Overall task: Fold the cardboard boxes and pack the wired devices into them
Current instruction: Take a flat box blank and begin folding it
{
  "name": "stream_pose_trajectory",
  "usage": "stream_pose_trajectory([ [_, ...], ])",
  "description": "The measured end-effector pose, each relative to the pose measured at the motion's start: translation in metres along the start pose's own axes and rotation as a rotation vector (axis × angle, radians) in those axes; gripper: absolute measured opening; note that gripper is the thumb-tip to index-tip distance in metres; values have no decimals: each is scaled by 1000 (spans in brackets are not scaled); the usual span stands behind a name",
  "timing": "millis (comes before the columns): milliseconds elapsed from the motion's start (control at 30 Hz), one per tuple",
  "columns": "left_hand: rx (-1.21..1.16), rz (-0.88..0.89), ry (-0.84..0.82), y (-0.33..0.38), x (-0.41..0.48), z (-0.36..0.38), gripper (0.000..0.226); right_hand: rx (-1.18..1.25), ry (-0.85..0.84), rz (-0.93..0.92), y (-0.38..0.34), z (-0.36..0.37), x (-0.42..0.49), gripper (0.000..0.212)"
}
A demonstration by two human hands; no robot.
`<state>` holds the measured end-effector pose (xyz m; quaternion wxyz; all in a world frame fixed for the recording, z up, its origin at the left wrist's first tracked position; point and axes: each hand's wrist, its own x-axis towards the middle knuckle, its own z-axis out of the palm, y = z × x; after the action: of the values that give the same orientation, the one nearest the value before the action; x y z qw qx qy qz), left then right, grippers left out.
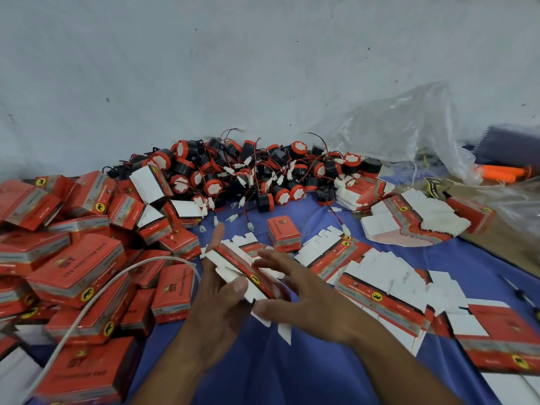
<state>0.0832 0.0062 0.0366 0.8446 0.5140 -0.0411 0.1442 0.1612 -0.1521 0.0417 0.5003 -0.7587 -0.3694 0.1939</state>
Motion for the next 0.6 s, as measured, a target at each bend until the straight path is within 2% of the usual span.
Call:
stream_pose_trajectory([
  [67,-36,45,-43,4,4,-6,94,-111,-5,-43,-2,-9,12,76],
  [200,-85,54,19,14,20,-15,89,-93,-11,-81,-2,-12,32,77],
  [267,-97,26,39,13,28,-16,91,4,88,-102,3,-4,36,71],
  [367,-116,-8,17,5,34,-22,76,130,241,-99,11,5,38,62],
  [500,-118,-58,24,-6,29,-18,46,307,341,-83,12,1,35,24],
  [567,-102,-101,52,-11,27,-14,47,367,369,-100,11,1,34,22],
  [600,-90,-127,72,-14,25,-13,55,378,376,-119,11,3,32,22],
])
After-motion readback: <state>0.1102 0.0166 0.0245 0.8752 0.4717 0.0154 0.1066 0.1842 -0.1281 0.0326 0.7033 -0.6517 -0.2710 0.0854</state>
